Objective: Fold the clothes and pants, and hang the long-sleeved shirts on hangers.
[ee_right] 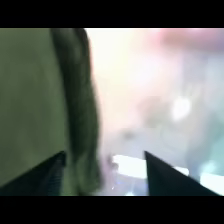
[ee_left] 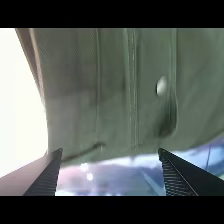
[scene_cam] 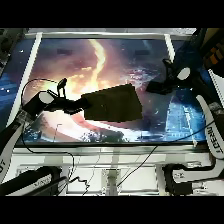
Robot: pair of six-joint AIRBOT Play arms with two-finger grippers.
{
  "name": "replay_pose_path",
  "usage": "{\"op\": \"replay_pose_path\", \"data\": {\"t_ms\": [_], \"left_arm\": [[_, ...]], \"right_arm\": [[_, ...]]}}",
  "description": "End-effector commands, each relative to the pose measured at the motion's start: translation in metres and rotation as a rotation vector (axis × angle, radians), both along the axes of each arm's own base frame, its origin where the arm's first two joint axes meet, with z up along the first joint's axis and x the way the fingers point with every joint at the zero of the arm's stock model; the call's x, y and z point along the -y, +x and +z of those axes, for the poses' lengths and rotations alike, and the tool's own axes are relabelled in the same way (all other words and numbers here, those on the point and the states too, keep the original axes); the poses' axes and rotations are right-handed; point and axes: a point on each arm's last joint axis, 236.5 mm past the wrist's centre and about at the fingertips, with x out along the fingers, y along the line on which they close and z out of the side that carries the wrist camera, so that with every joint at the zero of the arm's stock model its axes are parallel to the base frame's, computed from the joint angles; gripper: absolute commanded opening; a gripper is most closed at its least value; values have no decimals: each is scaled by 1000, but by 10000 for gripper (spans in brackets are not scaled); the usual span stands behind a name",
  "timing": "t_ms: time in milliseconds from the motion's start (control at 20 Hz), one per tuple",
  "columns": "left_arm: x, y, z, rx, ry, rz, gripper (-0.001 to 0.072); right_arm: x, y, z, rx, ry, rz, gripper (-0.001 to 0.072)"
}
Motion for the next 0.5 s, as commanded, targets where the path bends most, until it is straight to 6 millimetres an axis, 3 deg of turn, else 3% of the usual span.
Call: {"op": "replay_pose_path", "data": {"t_ms": [0,50,150,200,250,300,450], "left_arm": [[-5,17,6,57,6,38,687],[-5,18,7,61,6,41,686],[-6,20,7,70,8,48,686],[-6,21,8,73,8,49,686],[-6,22,8,75,8,51,686],[-6,22,8,76,8,52,686],[-7,25,9,87,9,60,686]], "right_arm": [[5,-5,-5,-108,166,93,360],[-4,-15,-10,-169,258,145,346],[-1,-16,-34,-217,275,144,353],[-1,-11,-46,-215,268,130,459],[-5,-2,-55,-201,271,114,656],[-10,3,-63,-192,263,111,704],[-32,23,-75,-115,206,126,675]]}}
